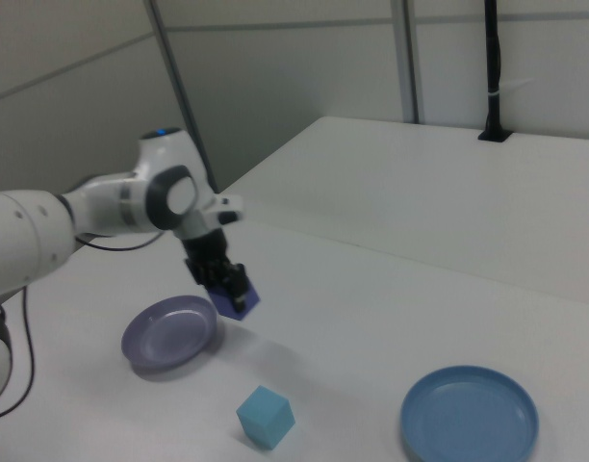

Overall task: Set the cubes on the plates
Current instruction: 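Carry the purple cube over the lavender plate and lower it, then open the gripper to release the purple cube and lift away, then move the gripper over the light cyan cube and grasp it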

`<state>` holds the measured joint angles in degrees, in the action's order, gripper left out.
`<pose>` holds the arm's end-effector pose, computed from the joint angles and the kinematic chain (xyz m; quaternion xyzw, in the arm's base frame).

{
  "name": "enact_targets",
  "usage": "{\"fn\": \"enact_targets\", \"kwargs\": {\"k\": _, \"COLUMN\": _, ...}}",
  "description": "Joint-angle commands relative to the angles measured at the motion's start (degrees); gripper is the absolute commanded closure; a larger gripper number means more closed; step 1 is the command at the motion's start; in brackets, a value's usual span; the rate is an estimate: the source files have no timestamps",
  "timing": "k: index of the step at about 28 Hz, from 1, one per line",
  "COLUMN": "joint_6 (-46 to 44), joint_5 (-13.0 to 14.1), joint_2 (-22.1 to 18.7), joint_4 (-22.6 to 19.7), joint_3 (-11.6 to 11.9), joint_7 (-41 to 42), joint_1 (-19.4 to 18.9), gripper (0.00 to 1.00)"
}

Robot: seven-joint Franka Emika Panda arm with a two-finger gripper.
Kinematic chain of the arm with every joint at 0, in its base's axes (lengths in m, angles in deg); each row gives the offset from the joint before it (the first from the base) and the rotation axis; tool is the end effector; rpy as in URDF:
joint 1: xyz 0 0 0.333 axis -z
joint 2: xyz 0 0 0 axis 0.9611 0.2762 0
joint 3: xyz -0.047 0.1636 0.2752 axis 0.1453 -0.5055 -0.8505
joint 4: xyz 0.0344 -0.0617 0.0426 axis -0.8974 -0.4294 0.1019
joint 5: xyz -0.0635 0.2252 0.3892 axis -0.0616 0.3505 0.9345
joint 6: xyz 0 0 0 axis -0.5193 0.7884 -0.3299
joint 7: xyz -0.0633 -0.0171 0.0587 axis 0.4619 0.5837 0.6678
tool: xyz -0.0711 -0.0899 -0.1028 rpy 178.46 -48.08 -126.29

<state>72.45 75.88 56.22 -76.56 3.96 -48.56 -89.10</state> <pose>0.6889 0.2546 0.3448 0.9981 0.0348 -0.0055 0.0507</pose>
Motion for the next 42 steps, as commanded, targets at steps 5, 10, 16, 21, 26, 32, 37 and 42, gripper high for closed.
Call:
{"fn": "enact_targets", "kwargs": {"k": 5, "joint_6": -5.42, "joint_5": -1.02, "joint_2": -1.91, "joint_4": -1.54, "joint_3": -6.85, "joint_7": -4.6, "joint_1": -5.34, "gripper": 0.82}}
{"fn": "enact_targets", "kwargs": {"k": 10, "joint_6": -4.54, "joint_5": -3.48, "joint_2": 1.26, "joint_4": -1.01, "joint_3": -6.85, "joint_7": -8.21, "joint_1": -8.33, "gripper": 0.78}}
{"fn": "enact_targets", "kwargs": {"k": 16, "joint_6": -0.85, "joint_5": -4.45, "joint_2": 2.93, "joint_4": -1.01, "joint_3": -6.85, "joint_7": -12.08, "joint_1": -8.33, "gripper": 0.59}}
{"fn": "enact_targets", "kwargs": {"k": 21, "joint_6": 1.26, "joint_5": -6.47, "joint_2": 3.02, "joint_4": -1.01, "joint_3": -6.94, "joint_7": -14.64, "joint_1": -8.33, "gripper": 0.21}}
{"fn": "enact_targets", "kwargs": {"k": 26, "joint_6": 0.65, "joint_5": -6.82, "joint_2": 2.23, "joint_4": -0.92, "joint_3": -6.94, "joint_7": -16.56, "joint_1": -9.3, "gripper": 0.0}}
{"fn": "enact_targets", "kwargs": {"k": 32, "joint_6": -2.95, "joint_5": -6.12, "joint_2": -1.81, "joint_4": -0.92, "joint_3": -6.33, "joint_7": -17.8, "joint_1": -9.04, "gripper": 0.0}}
{"fn": "enact_targets", "kwargs": {"k": 37, "joint_6": -7.61, "joint_5": -5.77, "joint_2": -6.03, "joint_4": -1.01, "joint_3": -5.71, "joint_7": -17.27, "joint_1": -5.27, "gripper": 0.0}}
{"fn": "enact_targets", "kwargs": {"k": 42, "joint_6": -10.86, "joint_5": -5.42, "joint_2": -8.66, "joint_4": -1.71, "joint_3": -5.8, "joint_7": -8.78, "joint_1": 1.93, "gripper": 0.0}}
